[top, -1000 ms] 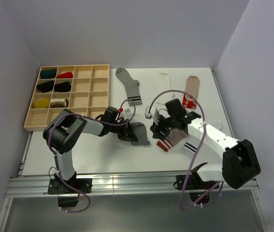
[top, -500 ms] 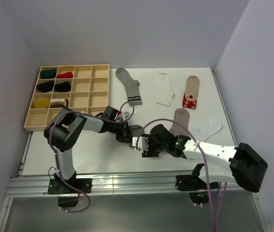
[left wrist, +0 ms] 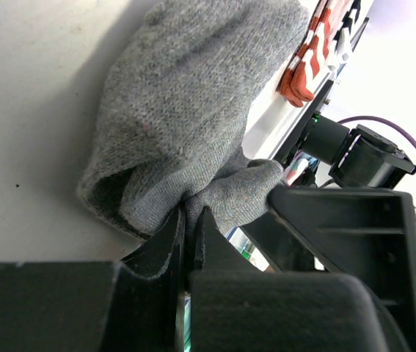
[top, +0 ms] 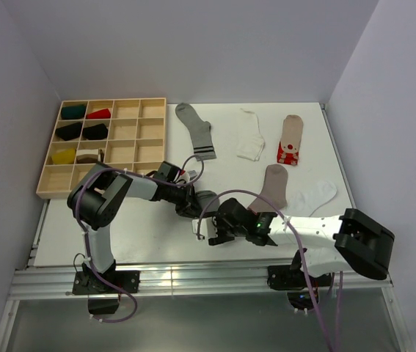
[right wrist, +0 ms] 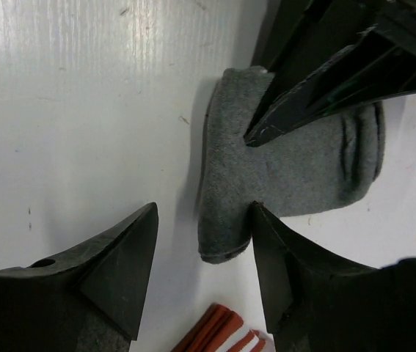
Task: Roll the socks
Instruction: Roll the sock at the center of the board.
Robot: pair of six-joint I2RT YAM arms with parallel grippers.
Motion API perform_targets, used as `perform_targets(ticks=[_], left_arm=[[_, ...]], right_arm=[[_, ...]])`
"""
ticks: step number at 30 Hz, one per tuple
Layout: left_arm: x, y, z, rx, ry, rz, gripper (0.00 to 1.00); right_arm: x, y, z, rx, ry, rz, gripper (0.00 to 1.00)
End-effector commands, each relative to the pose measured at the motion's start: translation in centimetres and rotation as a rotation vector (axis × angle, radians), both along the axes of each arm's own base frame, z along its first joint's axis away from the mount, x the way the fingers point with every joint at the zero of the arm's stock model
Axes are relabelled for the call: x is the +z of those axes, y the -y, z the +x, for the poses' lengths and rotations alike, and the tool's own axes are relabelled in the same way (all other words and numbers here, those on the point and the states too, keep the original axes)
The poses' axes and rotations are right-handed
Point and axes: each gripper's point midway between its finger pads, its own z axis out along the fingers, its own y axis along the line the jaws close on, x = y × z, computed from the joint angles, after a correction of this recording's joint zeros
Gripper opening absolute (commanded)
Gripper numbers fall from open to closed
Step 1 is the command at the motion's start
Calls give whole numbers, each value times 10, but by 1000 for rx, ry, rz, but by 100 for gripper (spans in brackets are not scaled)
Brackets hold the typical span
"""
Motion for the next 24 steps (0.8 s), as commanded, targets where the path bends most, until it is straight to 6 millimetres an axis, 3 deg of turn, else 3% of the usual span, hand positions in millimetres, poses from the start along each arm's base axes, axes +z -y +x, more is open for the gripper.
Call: perform_targets(ticks=[1,16,19,24], left_arm=[[-35,-18,-11,14,-36,136,0],[-32,-17,-11,-4,-23,118,0],[-31,-16,-10,-2,-16,113,0],[-18,-12,6,31,66,99,11]], right_arm=[[7,-13,11,-8,45,23,61],[-2,-23,29,-91,37,-26,47],[-1,-26,28,-99,4,-34,30],[-3,-16,20,-96,-140,-61,23]])
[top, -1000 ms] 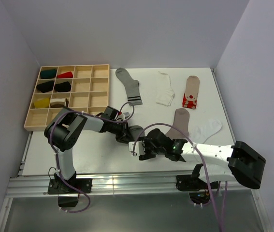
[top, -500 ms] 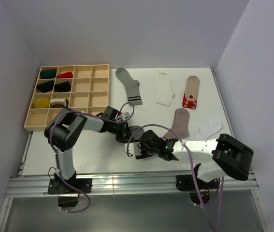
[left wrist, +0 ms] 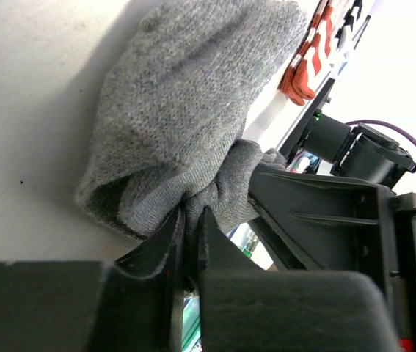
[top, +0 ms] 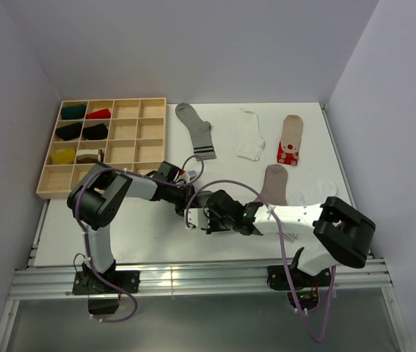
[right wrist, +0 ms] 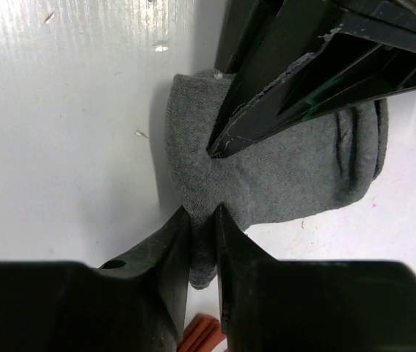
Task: Roll the socks
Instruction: Roll the sock at the center of the board.
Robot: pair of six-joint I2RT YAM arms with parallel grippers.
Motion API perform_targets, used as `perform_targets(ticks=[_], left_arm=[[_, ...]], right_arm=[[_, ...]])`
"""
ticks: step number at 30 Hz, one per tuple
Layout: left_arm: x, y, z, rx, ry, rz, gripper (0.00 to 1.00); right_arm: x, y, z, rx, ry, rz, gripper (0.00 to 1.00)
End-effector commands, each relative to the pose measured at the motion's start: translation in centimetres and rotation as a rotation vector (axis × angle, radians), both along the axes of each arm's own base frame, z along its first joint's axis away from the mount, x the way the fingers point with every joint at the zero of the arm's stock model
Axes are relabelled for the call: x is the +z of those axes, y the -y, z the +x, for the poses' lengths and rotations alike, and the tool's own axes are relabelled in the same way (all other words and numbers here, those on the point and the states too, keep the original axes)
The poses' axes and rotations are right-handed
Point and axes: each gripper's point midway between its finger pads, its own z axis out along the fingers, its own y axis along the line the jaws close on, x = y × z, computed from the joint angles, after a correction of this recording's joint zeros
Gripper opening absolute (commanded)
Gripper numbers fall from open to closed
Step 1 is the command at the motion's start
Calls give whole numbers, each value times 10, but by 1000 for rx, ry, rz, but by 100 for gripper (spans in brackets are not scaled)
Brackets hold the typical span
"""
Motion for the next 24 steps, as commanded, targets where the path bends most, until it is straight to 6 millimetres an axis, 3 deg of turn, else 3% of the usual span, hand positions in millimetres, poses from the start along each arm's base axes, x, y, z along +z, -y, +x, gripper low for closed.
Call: perform_targets(ticks=[1,3,7,15,24], left_arm=[[-16,-10,10,42,84,101,13],[-9,-8,19,71,127,93,23],[9,-3,37,129,212,62,30],[20,-5,48,229,276,39,33],[31,-15,52,301,395,17,30]], right_arm=[[15,-12,-2,-3,-106,53,22],[11,-4,-7,-10,-182,36,21],[16,2,-12,-21,-281,48,21],[12,18,-10,-66,-459,47,20],[4,17,-8,-86,-620,3,18]])
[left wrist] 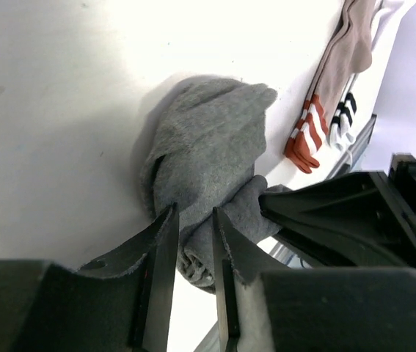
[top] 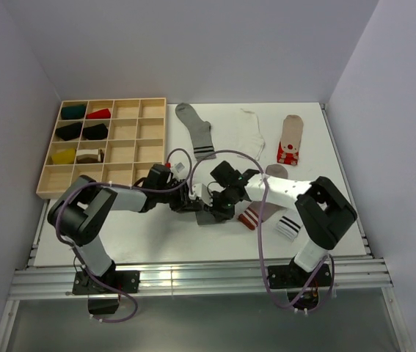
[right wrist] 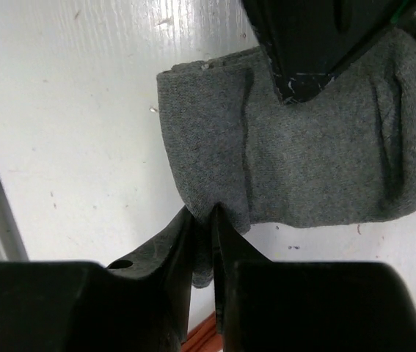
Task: Roll the socks
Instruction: Roll the sock at the center of the board.
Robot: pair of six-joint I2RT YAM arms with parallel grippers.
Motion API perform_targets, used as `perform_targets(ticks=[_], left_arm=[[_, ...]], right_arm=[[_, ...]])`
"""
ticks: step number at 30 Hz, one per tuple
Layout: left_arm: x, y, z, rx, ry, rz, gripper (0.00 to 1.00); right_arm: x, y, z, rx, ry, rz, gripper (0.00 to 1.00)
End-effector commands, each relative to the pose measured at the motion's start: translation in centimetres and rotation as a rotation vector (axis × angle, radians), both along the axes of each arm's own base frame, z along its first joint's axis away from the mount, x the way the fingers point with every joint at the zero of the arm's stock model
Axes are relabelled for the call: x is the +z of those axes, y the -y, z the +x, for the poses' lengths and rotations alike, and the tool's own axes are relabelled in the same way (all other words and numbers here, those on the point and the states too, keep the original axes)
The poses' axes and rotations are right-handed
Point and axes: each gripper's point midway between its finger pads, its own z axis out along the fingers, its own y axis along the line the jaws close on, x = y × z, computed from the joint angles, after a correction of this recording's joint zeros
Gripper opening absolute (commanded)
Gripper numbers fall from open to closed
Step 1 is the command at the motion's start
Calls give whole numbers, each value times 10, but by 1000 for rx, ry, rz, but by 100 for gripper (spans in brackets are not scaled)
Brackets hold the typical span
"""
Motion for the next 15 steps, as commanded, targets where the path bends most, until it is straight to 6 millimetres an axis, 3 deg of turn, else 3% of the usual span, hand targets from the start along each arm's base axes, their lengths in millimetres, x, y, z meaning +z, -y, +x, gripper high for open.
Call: perform_targets(ticks=[1,10,15], left_arm=[[25,0,15,47,143,-44,31],[51,-12,15,65,318,-69,37],[53,-23,13,79,391,-33,32]], right_arm=[[5,-2,-3,8,-107,3,18],[14,-4,17,-29,-252,-28,18],[13,-9,18,-28,-323,-60,19]])
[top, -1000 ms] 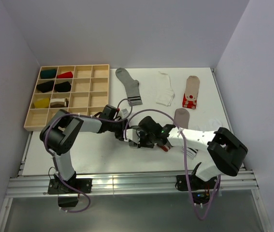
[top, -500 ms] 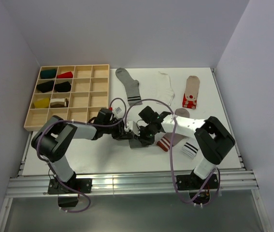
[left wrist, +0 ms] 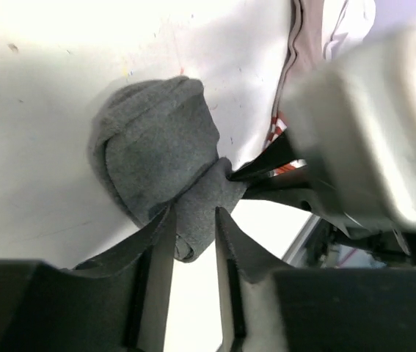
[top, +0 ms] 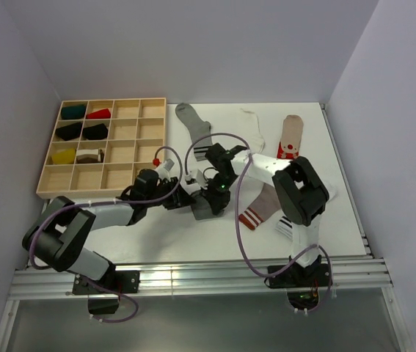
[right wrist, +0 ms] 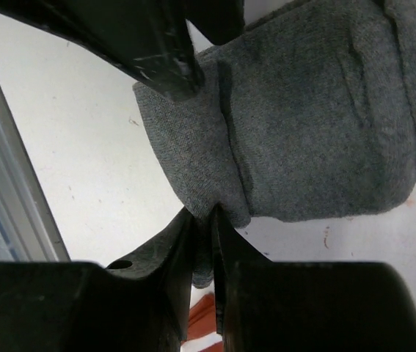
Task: Roll the socks
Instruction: Roll the sock at the center of the board.
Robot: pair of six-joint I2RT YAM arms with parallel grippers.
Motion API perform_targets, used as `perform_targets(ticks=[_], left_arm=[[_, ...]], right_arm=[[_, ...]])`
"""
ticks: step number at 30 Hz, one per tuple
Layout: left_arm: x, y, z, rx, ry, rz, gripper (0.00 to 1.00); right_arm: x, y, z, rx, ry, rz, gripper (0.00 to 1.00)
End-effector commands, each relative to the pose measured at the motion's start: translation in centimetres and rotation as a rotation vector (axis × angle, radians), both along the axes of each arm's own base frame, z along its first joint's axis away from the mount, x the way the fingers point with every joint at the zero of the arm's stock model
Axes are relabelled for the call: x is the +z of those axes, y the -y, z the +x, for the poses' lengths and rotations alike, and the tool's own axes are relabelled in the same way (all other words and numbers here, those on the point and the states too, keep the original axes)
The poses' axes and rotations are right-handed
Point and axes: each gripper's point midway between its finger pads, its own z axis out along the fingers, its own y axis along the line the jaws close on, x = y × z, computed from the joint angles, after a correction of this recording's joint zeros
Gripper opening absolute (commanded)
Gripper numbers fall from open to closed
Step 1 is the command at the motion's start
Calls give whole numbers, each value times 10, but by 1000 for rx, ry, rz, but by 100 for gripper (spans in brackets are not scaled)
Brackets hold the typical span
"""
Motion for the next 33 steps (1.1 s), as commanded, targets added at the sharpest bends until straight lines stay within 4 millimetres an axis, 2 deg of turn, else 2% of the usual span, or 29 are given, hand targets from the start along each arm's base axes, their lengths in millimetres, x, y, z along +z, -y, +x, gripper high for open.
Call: perform_targets(ticks=[1,2,4,5,9,11,15,18,21,29,33], left_arm=[[15,-6,8,19,138,4,31],[11,-9,3,20,140,6,30],[19,-10,2,29,199,2,29],[16,-12,-2,32,210,12,29],[29,-13,-6,56,329,55,34],[28,-12,-10,63,369,94,39],[30,-13,-12,68,444,168,42],[25,-6,-20,14,467,220,43],[21,-1,-19,-21,500,282,45],[17,24,-25,-125,539,318,54],[11,30,-23,-145,544,337,55]], right_arm=[[8,-2,-5,11,-77,-8,18],[9,-1,-8,16,-96,-19,19],[10,-4,-7,21,-117,-15,19],[11,-3,-10,25,-138,-25,19],[14,-7,-8,35,-184,-32,20],[13,-6,-10,33,-210,-44,20],[14,-9,-8,33,-230,-45,21],[11,-10,-6,30,-246,-56,21],[8,-10,-5,26,-255,-70,21],[3,-10,-3,23,-273,-87,21],[3,-11,-3,20,-283,-92,21]])
